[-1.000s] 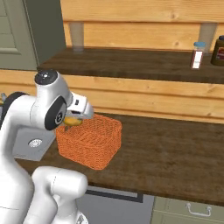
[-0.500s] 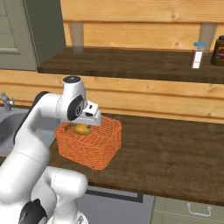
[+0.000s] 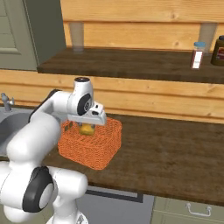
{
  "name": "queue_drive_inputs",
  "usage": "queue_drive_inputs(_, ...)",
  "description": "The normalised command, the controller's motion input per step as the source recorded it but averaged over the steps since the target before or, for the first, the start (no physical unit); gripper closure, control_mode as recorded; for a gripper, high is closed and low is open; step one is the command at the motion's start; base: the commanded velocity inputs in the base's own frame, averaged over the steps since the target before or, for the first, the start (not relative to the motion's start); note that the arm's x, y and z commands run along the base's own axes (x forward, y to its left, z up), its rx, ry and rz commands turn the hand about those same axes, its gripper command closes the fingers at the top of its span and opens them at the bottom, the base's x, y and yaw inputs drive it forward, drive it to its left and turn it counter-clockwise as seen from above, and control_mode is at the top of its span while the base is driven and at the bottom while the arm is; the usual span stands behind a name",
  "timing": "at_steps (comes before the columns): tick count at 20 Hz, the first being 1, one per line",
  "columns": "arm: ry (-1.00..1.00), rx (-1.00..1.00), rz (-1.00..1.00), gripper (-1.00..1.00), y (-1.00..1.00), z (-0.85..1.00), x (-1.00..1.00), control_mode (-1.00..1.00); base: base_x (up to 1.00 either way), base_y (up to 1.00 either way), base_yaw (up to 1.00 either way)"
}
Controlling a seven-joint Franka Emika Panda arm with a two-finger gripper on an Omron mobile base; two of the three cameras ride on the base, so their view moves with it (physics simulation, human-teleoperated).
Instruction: Open the cabinet, pick up the bread from the cabinet and place it in the basket. Then move the basket to the dining counter.
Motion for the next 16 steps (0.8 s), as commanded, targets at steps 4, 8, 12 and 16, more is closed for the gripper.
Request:
queue_drive_inputs(4, -0.01, 0.00, 0.00, 1.00, 0.00, -0.54, 0.16, -1.00, 0.00, 0.00, 0.00)
queue_drive_inputs(8, -0.08, 0.00, 0.00, 1.00, 0.00, -0.41, 0.08, -1.00, 0.00, 0.00, 0.00)
queue_drive_inputs(12, -0.13, 0.00, 0.00, 1.00, 0.00, -0.36, 0.07, -1.00, 0.00, 0.00, 0.00)
queue_drive_inputs(16, -0.06, 0.00, 0.00, -1.00, 0.00, -0.27, 0.23, -1.00, 0.00, 0.00, 0.00)
